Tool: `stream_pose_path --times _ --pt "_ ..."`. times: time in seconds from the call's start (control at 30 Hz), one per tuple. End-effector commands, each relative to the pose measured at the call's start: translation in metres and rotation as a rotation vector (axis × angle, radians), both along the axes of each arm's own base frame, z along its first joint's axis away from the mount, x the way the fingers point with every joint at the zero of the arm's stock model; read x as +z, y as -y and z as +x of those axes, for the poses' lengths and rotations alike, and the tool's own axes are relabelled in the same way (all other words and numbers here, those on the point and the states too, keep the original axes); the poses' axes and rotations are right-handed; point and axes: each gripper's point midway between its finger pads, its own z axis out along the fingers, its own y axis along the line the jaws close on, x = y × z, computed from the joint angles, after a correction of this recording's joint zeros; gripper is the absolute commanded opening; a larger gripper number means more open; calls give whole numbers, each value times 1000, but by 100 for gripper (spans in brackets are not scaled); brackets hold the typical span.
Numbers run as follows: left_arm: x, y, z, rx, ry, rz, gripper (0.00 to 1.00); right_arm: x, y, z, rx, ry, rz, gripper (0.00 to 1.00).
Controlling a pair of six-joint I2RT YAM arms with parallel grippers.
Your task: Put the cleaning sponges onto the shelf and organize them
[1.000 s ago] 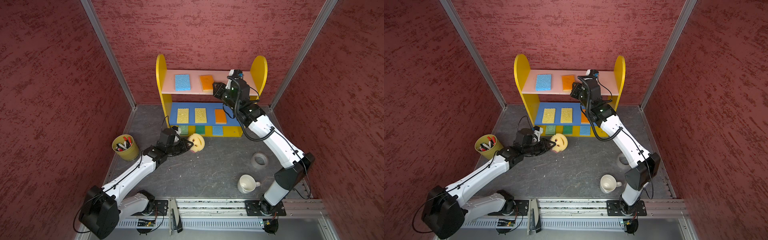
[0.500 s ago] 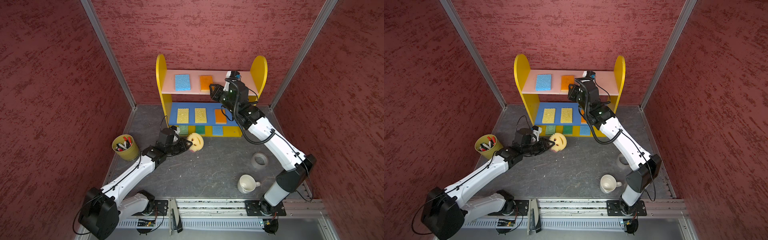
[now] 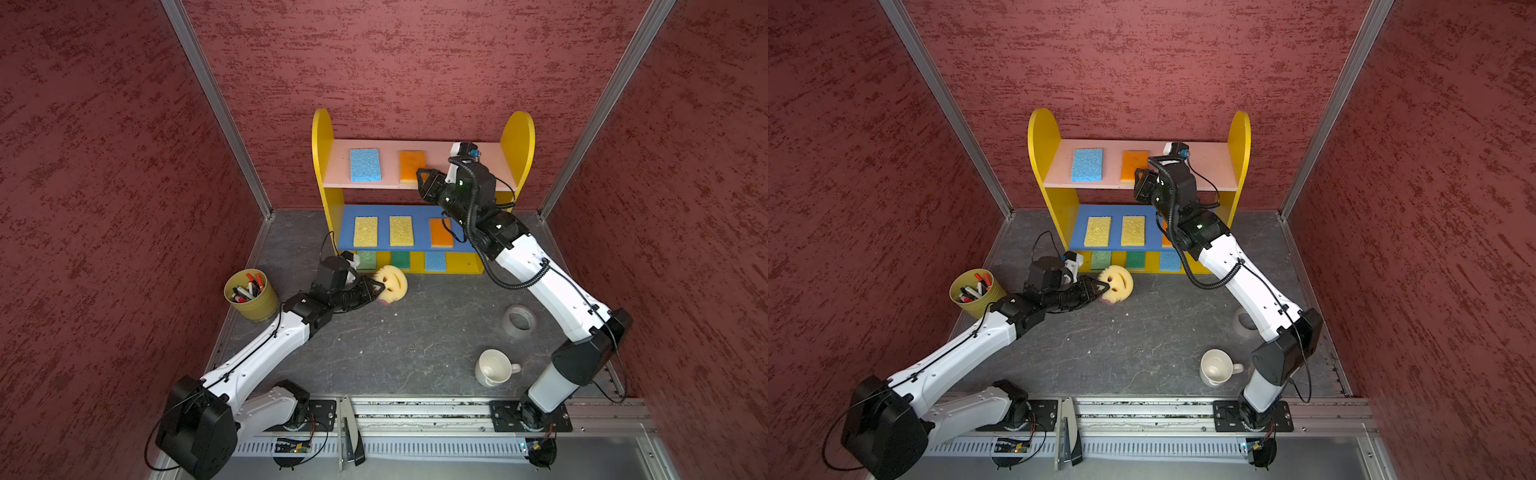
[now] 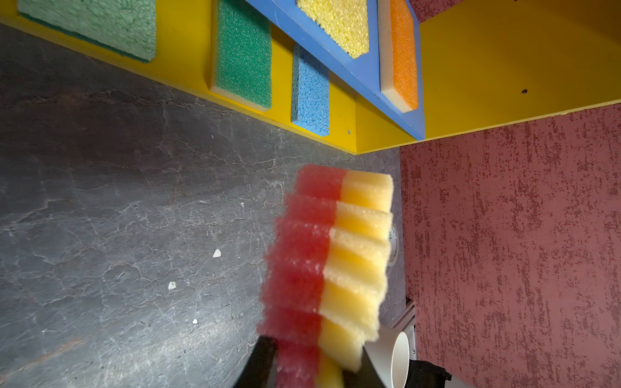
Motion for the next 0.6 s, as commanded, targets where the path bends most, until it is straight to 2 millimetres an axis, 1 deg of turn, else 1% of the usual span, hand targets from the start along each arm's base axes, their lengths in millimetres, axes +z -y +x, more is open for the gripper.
stream_pose_path --times 0.0,0.1,0.3,0.47,0.57 --pt "13 -4 4 9 44 -1 24 26 7 -12 -8 42 16 43" --pt "14 -5 4 11 48 -3 25 27 6 -15 -13 46 -14 43" --pt "17 -9 4 19 57 0 24 32 1 -32 -25 65 -100 46" --pt "18 -12 5 26 61 1 25 23 -8 -42 -17 55 -152 46" --pt "19 -12 5 27 61 -2 25 21 -7 -46 -21 55 -156 46"
